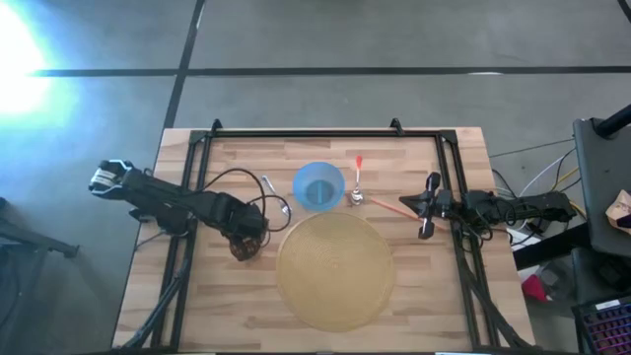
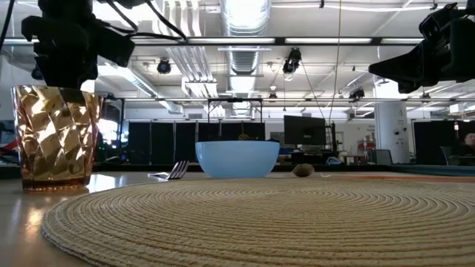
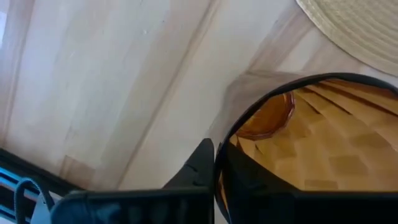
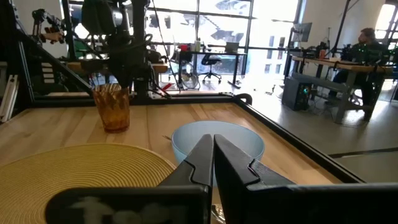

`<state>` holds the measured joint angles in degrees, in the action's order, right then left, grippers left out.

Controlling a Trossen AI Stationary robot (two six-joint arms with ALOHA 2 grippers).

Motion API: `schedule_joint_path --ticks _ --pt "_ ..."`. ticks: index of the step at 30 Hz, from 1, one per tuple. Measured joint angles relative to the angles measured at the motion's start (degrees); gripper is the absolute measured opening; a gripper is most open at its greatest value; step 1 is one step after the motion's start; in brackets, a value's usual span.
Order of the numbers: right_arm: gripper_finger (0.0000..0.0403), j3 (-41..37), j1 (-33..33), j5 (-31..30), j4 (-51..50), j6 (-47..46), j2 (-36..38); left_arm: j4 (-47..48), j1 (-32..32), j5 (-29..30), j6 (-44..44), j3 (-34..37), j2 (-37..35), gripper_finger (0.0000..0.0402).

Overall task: Pick & Place Utensil
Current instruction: Put the orange cup on the brown mat

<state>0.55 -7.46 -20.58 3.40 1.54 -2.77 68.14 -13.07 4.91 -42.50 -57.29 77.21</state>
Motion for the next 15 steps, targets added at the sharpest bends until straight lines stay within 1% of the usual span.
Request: schedule_joint_path --ticks 6,15 --pt "0.0008 0.0 0.0 0.0 0.02 0.0 -0.01 0.26 0.25 0.02 0.0 -1.5 -1.29 0.0005" --pt "0.0008 -0.02 0.0 0.0 0.02 0.0 -0.02 -1.93 0.37 -0.01 0.69 -7.71 -1.39 0.0003"
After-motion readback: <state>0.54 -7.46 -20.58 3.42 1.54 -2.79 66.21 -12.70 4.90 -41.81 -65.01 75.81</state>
